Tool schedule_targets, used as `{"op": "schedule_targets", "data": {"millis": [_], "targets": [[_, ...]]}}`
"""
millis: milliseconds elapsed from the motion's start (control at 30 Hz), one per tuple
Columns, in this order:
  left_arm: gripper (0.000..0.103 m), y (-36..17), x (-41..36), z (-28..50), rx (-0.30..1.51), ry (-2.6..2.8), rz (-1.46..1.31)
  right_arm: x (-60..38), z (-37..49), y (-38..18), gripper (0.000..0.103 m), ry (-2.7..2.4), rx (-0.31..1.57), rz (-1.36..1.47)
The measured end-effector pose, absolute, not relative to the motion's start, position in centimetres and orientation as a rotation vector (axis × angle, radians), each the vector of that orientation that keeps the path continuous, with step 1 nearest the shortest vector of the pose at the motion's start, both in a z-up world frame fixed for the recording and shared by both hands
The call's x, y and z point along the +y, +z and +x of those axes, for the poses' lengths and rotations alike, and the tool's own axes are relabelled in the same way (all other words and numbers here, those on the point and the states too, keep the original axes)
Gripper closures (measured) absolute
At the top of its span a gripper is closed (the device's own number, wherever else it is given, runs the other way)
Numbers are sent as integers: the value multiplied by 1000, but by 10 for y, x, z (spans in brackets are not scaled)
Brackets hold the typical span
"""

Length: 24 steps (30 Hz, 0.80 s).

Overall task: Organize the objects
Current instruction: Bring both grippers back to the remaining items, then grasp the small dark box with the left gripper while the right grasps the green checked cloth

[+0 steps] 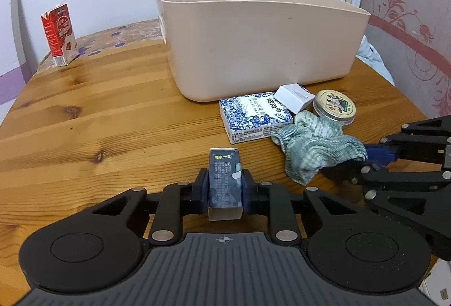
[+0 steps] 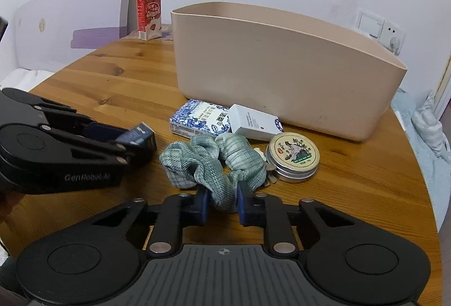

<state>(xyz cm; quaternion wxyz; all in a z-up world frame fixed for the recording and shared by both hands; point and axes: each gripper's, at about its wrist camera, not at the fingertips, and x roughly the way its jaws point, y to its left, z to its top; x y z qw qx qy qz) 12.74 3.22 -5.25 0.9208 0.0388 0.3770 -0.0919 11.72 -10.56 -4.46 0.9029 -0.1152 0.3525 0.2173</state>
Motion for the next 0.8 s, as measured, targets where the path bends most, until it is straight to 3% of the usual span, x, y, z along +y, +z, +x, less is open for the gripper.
{"op": "schedule_targets", "data": {"millis": [333,800], "targets": [[80,-36,40,120,794,-180,63,-123,105,-27,96,446,699,-187],[80,38,37,113,621,-200,76,-167,102,39,96,354,518,-76]]}}
